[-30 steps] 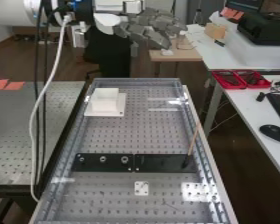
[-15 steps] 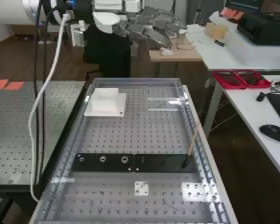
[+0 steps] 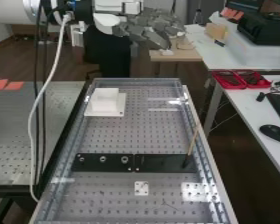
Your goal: Grab the drill bit and place it in the clear container
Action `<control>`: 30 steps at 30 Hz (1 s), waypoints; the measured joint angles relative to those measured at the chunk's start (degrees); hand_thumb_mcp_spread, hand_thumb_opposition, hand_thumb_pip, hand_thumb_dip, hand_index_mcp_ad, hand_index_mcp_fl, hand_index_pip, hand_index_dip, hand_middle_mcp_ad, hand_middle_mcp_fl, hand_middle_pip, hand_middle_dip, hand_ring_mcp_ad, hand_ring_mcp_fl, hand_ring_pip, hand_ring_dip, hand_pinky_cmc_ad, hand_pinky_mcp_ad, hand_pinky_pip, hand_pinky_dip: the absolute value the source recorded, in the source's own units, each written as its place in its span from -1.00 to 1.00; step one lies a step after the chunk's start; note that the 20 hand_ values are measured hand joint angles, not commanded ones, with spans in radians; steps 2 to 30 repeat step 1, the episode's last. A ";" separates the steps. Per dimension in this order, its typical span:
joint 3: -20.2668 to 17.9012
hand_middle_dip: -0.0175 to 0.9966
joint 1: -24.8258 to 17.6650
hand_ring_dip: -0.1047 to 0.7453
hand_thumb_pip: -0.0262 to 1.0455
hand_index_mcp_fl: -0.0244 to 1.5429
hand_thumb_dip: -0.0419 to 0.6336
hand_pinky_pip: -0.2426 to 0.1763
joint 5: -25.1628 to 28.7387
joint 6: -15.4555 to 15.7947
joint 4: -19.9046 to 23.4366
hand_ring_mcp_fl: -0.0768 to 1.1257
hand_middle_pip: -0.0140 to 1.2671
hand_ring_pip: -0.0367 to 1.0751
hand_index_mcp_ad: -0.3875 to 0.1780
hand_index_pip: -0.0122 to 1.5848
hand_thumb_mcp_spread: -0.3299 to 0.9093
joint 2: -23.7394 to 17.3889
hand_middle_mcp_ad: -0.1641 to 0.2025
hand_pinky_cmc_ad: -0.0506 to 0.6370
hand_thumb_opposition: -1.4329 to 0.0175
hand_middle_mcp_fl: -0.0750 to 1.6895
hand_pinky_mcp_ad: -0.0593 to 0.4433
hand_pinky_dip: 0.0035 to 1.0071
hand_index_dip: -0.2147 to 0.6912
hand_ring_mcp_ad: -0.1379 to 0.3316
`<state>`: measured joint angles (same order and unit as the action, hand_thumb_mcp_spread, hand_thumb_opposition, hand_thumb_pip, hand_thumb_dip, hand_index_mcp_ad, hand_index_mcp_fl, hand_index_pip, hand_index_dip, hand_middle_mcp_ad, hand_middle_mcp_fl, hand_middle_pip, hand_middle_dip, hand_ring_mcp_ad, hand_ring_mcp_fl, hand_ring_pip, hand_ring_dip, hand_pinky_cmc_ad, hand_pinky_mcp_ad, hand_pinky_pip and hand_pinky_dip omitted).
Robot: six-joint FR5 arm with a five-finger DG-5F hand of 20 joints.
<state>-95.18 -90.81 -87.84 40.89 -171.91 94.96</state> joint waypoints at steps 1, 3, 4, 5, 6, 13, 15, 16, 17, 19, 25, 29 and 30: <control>-0.02 -0.73 0.00 -0.68 -0.57 -0.87 -0.81 -0.34 0.00 0.06 0.11 -0.85 -0.77 -0.76 0.29 -0.88 -0.17 -0.04 0.54 0.54 0.10 -0.83 0.62 -0.36 0.09 0.61; -0.02 -0.73 0.00 -0.68 -0.57 -0.87 -0.81 -0.34 0.00 0.06 0.11 -0.85 -0.77 -0.76 0.29 -0.88 -0.17 -0.04 0.54 0.54 0.10 -0.83 0.62 -0.36 0.09 0.61; -0.02 -0.73 0.00 -0.68 -0.57 -0.87 -0.81 -0.34 0.00 0.06 0.11 -0.85 -0.77 -0.76 0.29 -0.88 -0.17 -0.04 0.54 0.54 0.10 -0.83 0.62 -0.36 0.09 0.61; -0.02 -0.73 0.00 -0.68 -0.57 -0.87 -0.81 -0.34 0.00 0.06 0.11 -0.85 -0.77 -0.76 0.29 -0.88 -0.17 -0.04 0.54 0.54 0.10 -0.83 0.62 -0.36 0.09 0.61; -0.02 -0.73 0.00 -0.68 -0.57 -0.87 -0.81 -0.34 0.00 0.06 0.11 -0.85 -0.77 -0.76 0.29 -0.88 -0.17 -0.04 0.54 0.54 0.10 -0.83 0.62 -0.36 0.09 0.61; -0.02 -0.73 0.00 -0.68 -0.57 -0.87 -0.81 -0.34 0.00 0.06 0.11 -0.85 -0.77 -0.76 0.29 -0.88 -0.17 -0.04 0.54 0.54 0.10 -0.83 0.62 -0.36 0.09 0.61; -0.02 -0.73 0.00 -0.68 -0.57 -0.87 -0.81 -0.34 0.00 0.06 0.11 -0.85 -0.77 -0.76 0.29 -0.88 -0.17 -0.04 0.54 0.54 0.10 -0.83 0.62 -0.36 0.09 0.61; -0.02 -0.73 0.00 -0.68 -0.57 -0.87 -0.81 -0.34 0.00 0.06 0.11 -0.85 -0.77 -0.76 0.29 -0.88 -0.17 -0.04 0.54 0.54 0.10 -0.83 0.62 -0.36 0.09 0.61; -0.02 -0.73 0.00 -0.68 -0.57 -0.87 -0.81 -0.34 0.00 0.06 0.11 -0.85 -0.77 -0.76 0.29 -0.88 -0.17 -0.04 0.54 0.54 0.10 -0.83 0.62 -0.36 0.09 0.61; -0.02 -0.73 0.00 -0.68 -0.57 -0.87 -0.81 -0.34 0.00 0.06 0.11 -0.85 -0.77 -0.76 0.29 -0.88 -0.17 -0.04 0.54 0.54 0.10 -0.83 0.62 -0.36 0.09 0.61; -0.02 -0.73 0.00 -0.68 -0.57 -0.87 -0.81 -0.34 0.00 0.06 0.11 -0.85 -0.77 -0.76 0.29 -0.88 -0.17 -0.04 0.54 0.54 0.10 -0.83 0.62 -0.36 0.09 0.61; -0.02 -0.73 0.00 -0.68 -0.57 -0.87 -0.81 -0.34 0.00 0.06 0.11 -0.85 -0.77 -0.76 0.29 -0.88 -0.17 -0.04 0.54 0.54 0.10 -0.83 0.62 -0.36 0.09 0.61; -0.02 -0.73 0.00 -0.68 -0.57 -0.87 -0.81 -0.34 0.00 0.06 0.11 -0.85 -0.77 -0.76 0.29 -0.88 -0.17 -0.04 0.54 0.54 0.10 -0.83 0.62 -0.36 0.09 0.61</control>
